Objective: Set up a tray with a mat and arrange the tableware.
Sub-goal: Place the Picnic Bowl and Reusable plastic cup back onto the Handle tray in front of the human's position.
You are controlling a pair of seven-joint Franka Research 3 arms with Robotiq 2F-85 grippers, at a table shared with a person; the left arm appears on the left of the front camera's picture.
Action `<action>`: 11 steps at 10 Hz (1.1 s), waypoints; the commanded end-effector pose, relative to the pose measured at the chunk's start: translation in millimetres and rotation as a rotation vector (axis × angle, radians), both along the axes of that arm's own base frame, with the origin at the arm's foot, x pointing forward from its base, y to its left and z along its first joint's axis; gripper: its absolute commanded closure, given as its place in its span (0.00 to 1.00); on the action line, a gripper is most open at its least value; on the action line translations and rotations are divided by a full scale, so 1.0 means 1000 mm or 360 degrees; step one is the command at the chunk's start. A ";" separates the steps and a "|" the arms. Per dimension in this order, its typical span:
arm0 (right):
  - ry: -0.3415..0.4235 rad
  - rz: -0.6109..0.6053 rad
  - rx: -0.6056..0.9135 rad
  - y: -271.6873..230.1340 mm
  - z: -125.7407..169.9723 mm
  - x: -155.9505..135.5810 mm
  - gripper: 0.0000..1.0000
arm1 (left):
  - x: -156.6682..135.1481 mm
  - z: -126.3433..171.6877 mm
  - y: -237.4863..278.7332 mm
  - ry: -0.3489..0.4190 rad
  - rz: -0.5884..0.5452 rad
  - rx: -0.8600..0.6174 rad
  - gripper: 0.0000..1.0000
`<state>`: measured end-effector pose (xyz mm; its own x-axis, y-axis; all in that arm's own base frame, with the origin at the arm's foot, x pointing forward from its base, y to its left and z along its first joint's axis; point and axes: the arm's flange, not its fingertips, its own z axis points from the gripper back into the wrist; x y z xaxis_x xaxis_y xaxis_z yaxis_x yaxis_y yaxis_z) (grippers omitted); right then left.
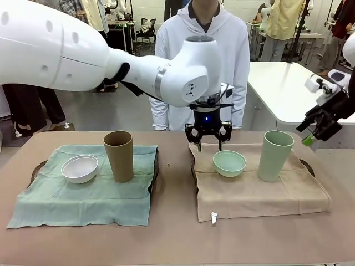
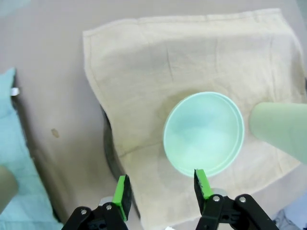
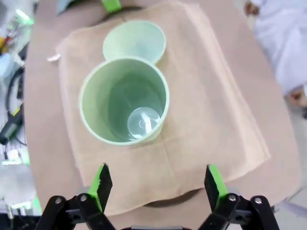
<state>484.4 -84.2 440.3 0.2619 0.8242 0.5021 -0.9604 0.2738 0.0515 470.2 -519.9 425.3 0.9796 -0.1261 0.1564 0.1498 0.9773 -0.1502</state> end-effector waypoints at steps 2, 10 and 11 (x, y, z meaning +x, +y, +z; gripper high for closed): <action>0.0149 -0.0462 -0.0299 0.039 0.052 -0.022 0.00 | -0.026 0.034 0.032 -0.0103 0.0032 0.0089 0.31; 0.0189 -0.1229 -0.0562 0.089 0.182 -0.079 0.00 | -0.052 0.163 0.059 -0.0257 0.0161 0.0221 0.31; 0.0197 -0.1229 -0.0569 0.085 0.185 -0.076 0.00 | -0.045 0.147 0.062 -0.0229 0.0069 0.0144 0.31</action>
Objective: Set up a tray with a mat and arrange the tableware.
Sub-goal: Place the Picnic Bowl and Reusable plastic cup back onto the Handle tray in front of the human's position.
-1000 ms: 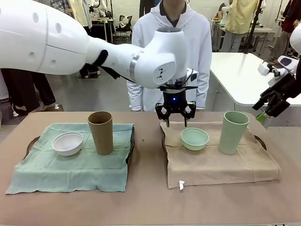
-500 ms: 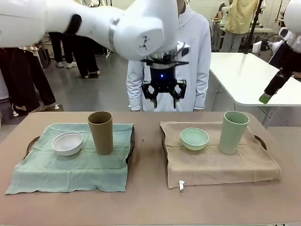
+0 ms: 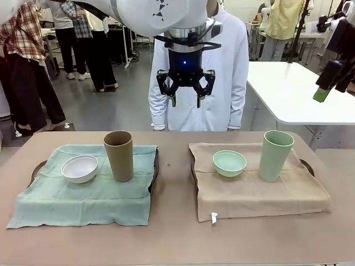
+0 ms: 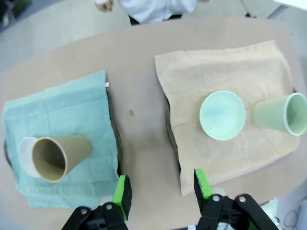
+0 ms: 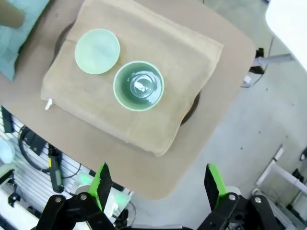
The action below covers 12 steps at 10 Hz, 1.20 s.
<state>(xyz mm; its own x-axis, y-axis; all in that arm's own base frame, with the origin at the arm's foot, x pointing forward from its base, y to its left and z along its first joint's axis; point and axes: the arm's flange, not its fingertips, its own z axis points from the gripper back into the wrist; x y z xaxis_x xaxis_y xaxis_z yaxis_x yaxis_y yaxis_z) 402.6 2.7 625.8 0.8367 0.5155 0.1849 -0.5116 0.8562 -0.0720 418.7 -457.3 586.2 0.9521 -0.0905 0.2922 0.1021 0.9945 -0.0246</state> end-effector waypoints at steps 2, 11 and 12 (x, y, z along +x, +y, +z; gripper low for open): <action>0.0012 0.0039 -0.0013 0.002 -0.009 0.001 0.00 | 0.006 -0.014 0.000 0.0014 -0.0030 -0.0025 0.31; 0.0012 0.0039 -0.0013 0.002 -0.009 0.001 0.00 | 0.006 -0.014 0.000 0.0014 -0.0030 -0.0025 0.31; 0.0012 0.0039 -0.0013 0.002 -0.009 0.001 0.00 | 0.006 -0.014 0.000 0.0014 -0.0030 -0.0025 0.31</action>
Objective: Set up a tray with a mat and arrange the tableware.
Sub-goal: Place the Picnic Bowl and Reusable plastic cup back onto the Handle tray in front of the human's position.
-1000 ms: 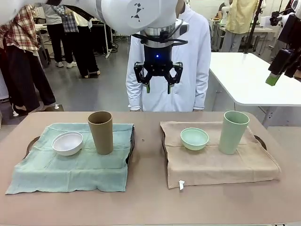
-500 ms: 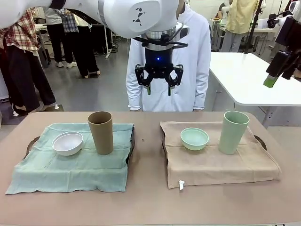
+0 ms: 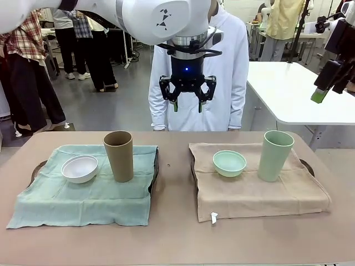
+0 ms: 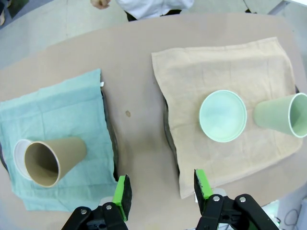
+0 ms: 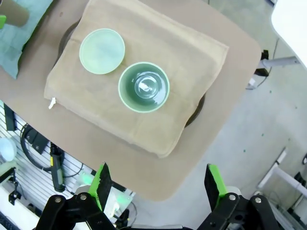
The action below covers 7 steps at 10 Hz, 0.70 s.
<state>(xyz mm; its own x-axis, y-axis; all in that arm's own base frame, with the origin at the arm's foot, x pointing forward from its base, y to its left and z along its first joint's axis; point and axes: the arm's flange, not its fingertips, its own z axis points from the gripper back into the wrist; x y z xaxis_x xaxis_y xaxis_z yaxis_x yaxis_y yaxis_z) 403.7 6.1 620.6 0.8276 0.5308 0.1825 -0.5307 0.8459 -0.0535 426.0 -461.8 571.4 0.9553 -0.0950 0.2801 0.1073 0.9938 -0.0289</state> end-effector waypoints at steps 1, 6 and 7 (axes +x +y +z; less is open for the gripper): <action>-0.0007 0.0004 -0.0036 -0.001 -0.004 0.000 0.00 | -0.001 0.001 0.004 -0.0006 -0.0021 -0.0021 0.31; 0.0000 0.0000 0.0000 0.000 0.000 0.000 0.00 | 0.000 0.000 0.000 0.0000 0.0000 -0.0001 0.30; 0.0047 0.0004 -0.0007 -0.001 -0.007 0.000 0.00 | 0.001 0.006 0.026 0.0033 -0.0020 -0.0057 0.30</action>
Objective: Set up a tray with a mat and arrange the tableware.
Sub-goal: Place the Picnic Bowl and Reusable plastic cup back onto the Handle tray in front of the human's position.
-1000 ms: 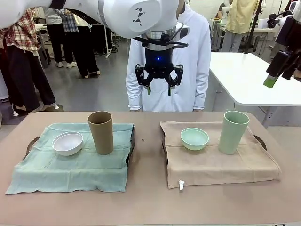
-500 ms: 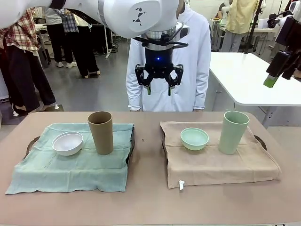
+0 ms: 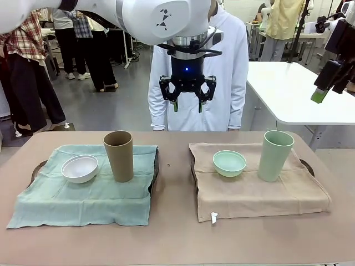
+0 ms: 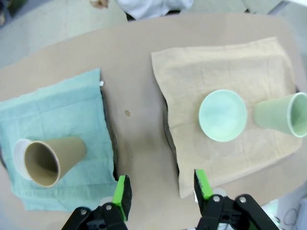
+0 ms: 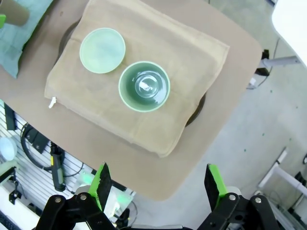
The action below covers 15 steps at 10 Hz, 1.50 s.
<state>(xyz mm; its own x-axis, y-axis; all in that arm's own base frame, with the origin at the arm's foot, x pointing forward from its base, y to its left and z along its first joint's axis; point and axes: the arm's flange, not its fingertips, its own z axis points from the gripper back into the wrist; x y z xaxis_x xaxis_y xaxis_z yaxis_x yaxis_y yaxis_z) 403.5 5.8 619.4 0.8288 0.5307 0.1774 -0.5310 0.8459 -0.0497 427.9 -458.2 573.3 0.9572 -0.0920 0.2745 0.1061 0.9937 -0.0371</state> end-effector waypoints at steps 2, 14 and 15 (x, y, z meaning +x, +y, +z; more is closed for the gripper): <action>0.0145 -0.0082 -0.0005 -0.014 -0.020 0.015 0.00 | 0.006 0.013 0.084 0.0144 -0.0100 -0.0144 0.30; 0.0748 -0.0750 0.1020 -0.216 -0.038 0.014 0.00 | -0.022 -0.007 0.440 0.0387 0.0084 -0.1324 0.30; 0.0753 -0.0794 0.1094 -0.233 -0.041 0.001 0.00 | -0.028 -0.012 0.462 0.0384 0.0113 -0.1383 0.30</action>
<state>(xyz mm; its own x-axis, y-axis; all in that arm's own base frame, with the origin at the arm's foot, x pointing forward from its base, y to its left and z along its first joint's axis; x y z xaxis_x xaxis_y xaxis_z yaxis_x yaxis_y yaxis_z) 406.7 -217.8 576.3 0.9949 0.0241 -0.0976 0.0418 0.7836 0.6199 406.0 -4.7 568.5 0.9936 0.1126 -0.0026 -0.0755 0.6491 -0.7569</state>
